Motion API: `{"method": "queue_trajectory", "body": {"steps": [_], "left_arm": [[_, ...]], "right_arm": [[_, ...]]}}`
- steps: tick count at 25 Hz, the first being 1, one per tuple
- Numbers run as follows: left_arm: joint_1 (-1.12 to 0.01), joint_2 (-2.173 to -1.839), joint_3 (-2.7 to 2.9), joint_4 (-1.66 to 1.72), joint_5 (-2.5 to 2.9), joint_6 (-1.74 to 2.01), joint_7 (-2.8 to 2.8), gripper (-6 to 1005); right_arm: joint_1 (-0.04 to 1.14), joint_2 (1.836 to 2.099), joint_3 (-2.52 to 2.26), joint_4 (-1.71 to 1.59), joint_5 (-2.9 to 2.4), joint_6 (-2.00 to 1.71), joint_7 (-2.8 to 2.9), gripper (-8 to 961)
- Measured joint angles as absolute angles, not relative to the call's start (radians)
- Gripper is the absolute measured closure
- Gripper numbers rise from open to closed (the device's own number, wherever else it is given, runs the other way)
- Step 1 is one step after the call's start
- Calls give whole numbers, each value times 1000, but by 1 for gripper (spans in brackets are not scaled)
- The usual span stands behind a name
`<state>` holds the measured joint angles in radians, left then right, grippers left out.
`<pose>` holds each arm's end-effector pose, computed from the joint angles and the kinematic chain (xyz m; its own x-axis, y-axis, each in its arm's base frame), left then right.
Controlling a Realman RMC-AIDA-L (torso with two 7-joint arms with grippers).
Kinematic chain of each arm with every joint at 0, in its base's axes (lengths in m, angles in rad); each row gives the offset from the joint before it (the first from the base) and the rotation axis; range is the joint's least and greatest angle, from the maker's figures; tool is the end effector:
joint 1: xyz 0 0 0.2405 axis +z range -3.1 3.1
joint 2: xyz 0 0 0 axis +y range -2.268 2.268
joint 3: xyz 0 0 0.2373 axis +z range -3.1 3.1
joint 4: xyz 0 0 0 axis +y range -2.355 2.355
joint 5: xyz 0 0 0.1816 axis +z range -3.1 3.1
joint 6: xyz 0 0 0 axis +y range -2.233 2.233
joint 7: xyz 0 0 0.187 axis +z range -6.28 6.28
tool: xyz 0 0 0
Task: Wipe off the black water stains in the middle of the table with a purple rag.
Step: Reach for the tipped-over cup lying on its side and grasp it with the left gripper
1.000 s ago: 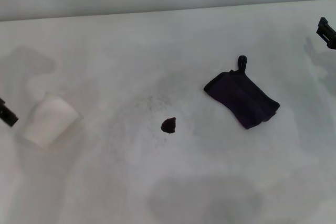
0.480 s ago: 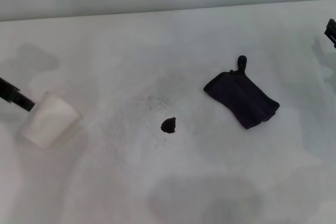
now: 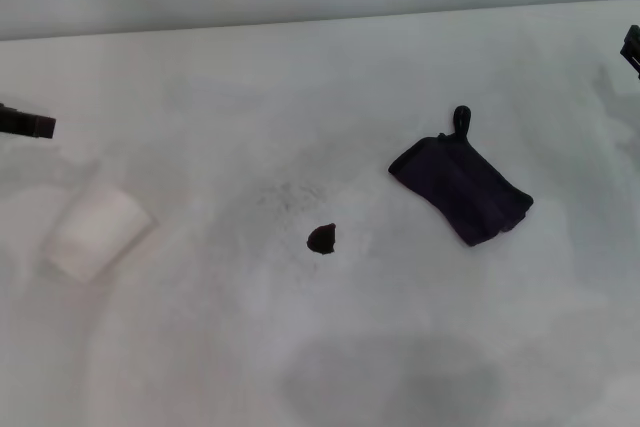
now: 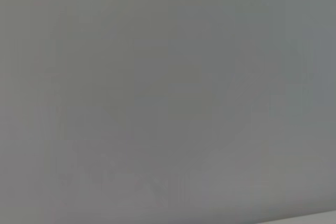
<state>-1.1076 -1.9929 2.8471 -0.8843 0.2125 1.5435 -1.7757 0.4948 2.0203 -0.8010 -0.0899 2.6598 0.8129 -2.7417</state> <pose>-0.2467 0.3909 0.0514 0.6405 0.7504 0.1633 0.7345 -0.5365 -0.4156 0.3752 0.3728 0.0598 0.6004 -0.1888 -0.7771 -0.7626 0.1573 -0.6274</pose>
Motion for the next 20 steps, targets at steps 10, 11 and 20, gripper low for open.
{"method": "queue_trajectory", "body": {"steps": [10, 11, 20], "left_arm": [[-1044, -2047, 2847, -898, 69, 1532, -1635, 236], [-1040, -2047, 2847, -906, 56, 1538, -1635, 204], [-1160, -2065, 2847, -932, 275, 1584, -1694, 114]], "right_arm": [[501, 2018, -774, -87, 2660, 812, -2741, 82], [501, 2018, -772, -87, 2660, 811, -2741, 82], [502, 2020, -751, -83, 2660, 810, -2741, 82]]}}
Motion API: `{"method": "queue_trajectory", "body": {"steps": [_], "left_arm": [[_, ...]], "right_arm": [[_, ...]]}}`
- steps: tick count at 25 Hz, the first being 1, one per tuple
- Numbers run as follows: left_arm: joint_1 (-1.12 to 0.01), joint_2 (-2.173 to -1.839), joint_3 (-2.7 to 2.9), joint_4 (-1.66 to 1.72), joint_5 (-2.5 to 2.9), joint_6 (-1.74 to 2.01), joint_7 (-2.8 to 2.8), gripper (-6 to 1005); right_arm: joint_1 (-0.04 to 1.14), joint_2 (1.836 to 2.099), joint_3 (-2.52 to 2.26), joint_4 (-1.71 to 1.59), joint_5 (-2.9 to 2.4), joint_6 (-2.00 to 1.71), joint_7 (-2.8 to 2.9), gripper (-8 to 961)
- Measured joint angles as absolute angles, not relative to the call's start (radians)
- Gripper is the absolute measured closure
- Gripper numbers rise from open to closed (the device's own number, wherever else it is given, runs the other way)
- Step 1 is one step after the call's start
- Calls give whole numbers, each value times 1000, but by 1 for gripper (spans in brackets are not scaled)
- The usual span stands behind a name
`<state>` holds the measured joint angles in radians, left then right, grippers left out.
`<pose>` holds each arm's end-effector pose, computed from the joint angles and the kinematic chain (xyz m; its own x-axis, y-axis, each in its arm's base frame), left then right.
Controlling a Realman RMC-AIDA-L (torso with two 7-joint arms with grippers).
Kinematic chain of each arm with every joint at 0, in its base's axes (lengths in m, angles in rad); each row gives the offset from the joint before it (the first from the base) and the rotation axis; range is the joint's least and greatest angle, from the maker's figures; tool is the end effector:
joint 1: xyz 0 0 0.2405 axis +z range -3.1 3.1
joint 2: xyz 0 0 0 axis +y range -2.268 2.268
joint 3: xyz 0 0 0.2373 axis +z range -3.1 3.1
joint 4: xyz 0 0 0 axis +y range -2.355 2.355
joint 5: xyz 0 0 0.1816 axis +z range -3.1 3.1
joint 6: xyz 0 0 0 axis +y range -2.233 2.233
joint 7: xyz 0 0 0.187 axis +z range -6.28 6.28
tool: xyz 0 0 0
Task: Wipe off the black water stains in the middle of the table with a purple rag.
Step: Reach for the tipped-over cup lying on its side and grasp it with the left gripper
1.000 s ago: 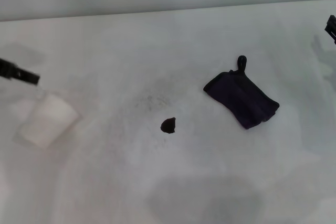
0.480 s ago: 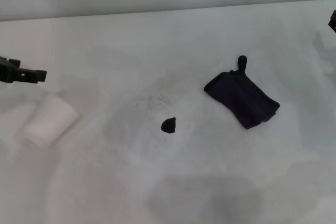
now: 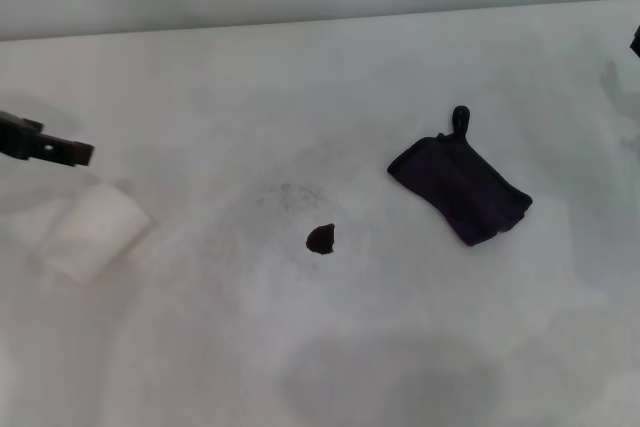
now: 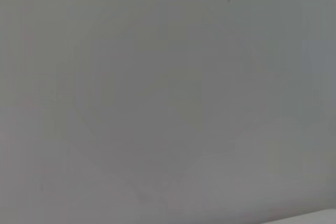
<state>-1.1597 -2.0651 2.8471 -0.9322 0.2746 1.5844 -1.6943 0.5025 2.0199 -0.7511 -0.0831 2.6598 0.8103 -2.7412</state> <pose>-0.2299 0.3794 0.0265 0.7106 0.7015 0.0534 0.6648 -0.6447 -0.3774 0.3780 0.3733 0.0646 0.5769 -0.1737 -0.7981 -0.7745 0.1942 -0.6021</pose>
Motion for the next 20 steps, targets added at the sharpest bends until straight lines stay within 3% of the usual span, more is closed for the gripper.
{"method": "queue_trajectory", "body": {"steps": [20], "left_arm": [[-1227, -2073, 2849, -906, 458, 1632, -1757, 116]], "right_arm": [[503, 2020, -738, -81, 2660, 792, -2741, 83]]}}
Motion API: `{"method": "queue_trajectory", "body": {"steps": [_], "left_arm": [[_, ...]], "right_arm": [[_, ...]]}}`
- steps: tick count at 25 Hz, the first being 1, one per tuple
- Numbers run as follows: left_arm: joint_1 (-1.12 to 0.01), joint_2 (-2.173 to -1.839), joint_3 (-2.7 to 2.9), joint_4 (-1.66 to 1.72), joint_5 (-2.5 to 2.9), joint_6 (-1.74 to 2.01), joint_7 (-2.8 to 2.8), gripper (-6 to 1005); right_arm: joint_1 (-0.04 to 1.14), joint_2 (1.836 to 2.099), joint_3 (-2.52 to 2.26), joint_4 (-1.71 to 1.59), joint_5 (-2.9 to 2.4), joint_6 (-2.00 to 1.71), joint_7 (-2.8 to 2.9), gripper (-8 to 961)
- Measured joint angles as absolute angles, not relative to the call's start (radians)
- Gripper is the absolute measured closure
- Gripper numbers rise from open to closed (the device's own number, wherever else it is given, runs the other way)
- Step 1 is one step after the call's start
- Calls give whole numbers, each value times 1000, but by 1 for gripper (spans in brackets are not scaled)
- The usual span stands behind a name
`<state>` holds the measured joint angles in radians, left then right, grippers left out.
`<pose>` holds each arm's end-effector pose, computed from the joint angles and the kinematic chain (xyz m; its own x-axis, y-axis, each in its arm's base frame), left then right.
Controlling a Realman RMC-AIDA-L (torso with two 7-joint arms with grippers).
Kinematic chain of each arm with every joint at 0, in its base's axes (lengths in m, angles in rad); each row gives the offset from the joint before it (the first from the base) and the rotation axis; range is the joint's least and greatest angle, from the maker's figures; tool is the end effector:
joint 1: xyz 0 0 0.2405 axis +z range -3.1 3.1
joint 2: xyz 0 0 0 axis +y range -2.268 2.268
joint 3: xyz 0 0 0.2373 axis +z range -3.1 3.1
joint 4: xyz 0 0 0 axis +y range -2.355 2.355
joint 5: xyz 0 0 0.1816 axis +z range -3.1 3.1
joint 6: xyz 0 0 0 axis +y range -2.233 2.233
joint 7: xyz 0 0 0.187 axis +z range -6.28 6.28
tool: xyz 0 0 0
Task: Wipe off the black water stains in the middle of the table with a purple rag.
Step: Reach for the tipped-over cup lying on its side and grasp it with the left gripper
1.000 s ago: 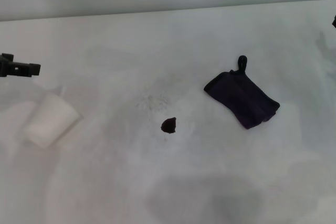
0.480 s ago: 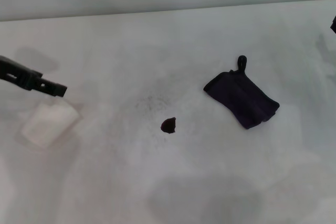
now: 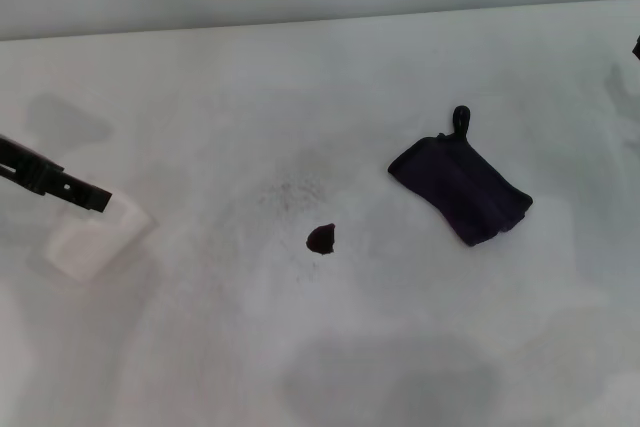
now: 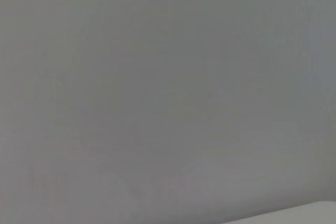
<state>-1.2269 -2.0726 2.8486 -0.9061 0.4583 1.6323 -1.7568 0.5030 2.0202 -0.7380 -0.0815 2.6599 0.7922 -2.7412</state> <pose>-0.2238 0.3641 0.0173 0.6668 0.7371 -0.1098 0.6741 -0.6594 -0.3330 0.3819 0.3721 0.0640 0.5658 -0.1859 -0.8033 -0.7754 0.2114 -0.5951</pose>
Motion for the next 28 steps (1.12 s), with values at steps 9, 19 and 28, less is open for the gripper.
{"method": "queue_trajectory", "body": {"steps": [9, 19, 28], "left_arm": [[-1197, -2073, 2847, -874, 465, 1563, -1749, 119], [-1186, -2074, 2847, -777, 501, 1493, -1750, 121], [-1166, -2074, 2847, -717, 511, 1399, -1754, 123]], "right_arm": [[506, 2020, -738, -85, 2660, 790, -2741, 83], [517, 2022, -738, -82, 2660, 792, -2734, 83], [511, 2023, -738, -81, 2660, 795, -2729, 83]]}}
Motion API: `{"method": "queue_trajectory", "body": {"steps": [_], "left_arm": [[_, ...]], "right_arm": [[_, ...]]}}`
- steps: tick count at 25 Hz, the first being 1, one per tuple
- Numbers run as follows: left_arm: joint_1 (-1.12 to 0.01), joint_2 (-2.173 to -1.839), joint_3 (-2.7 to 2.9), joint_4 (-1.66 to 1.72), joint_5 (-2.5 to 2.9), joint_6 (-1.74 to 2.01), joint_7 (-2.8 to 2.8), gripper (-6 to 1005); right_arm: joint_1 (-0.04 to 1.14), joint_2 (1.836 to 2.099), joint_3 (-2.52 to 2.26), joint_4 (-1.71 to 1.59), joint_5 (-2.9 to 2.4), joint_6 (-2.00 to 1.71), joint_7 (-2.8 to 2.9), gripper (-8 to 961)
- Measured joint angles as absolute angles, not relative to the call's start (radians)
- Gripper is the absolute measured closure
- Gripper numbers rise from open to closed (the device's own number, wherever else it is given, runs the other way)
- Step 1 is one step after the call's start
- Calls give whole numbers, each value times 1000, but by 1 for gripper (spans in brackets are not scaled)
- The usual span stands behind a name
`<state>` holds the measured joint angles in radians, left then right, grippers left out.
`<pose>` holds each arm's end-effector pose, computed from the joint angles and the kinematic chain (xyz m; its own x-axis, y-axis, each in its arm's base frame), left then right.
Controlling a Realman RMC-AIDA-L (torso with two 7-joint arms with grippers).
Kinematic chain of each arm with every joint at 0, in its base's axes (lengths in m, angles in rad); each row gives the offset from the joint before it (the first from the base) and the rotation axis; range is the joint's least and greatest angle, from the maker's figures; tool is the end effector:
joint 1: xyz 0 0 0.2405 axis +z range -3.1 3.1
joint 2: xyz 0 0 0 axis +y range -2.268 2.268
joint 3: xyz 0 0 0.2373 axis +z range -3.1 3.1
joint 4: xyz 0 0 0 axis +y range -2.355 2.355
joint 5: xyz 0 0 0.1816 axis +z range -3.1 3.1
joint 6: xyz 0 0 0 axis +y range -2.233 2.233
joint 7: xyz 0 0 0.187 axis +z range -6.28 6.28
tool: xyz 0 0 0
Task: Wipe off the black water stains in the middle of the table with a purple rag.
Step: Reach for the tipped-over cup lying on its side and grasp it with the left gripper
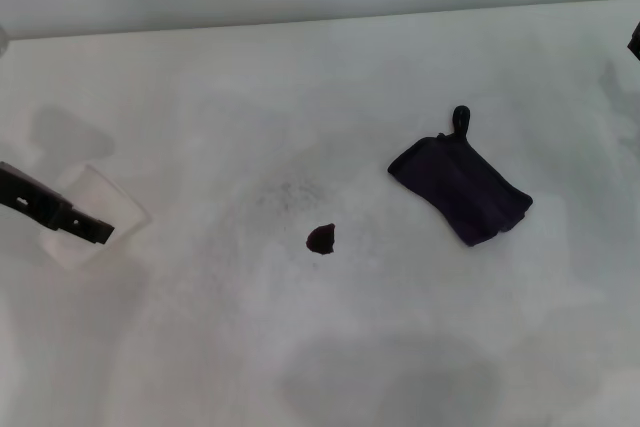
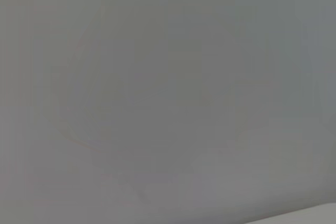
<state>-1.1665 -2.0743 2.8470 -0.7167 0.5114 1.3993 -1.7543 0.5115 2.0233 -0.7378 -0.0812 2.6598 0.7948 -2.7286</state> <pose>-0.2565 0.3661 -0.0095 0.6708 0.7207 -0.1753 0.6270 -0.6772 -0.3850 0.3779 0.3751 0.0626 0.5558 -0.1776 -0.8121 -0.7862 0.2053 -0.5829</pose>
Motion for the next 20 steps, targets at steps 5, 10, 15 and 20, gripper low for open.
{"method": "queue_trajectory", "body": {"steps": [5, 10, 15, 20], "left_arm": [[-1163, -2076, 2847, -673, 515, 1350, -1754, 123], [-1160, -2076, 2847, -661, 516, 1330, -1755, 122], [-1159, -2074, 2847, -660, 513, 1324, -1755, 130], [-1161, -2074, 2846, -648, 510, 1308, -1756, 140]], "right_arm": [[514, 2023, -738, -81, 2660, 797, -2726, 83], [513, 2023, -738, -80, 2660, 798, -2724, 83], [509, 2023, -738, -80, 2660, 798, -2716, 83], [509, 2023, -738, -80, 2660, 798, -2716, 83]]}}
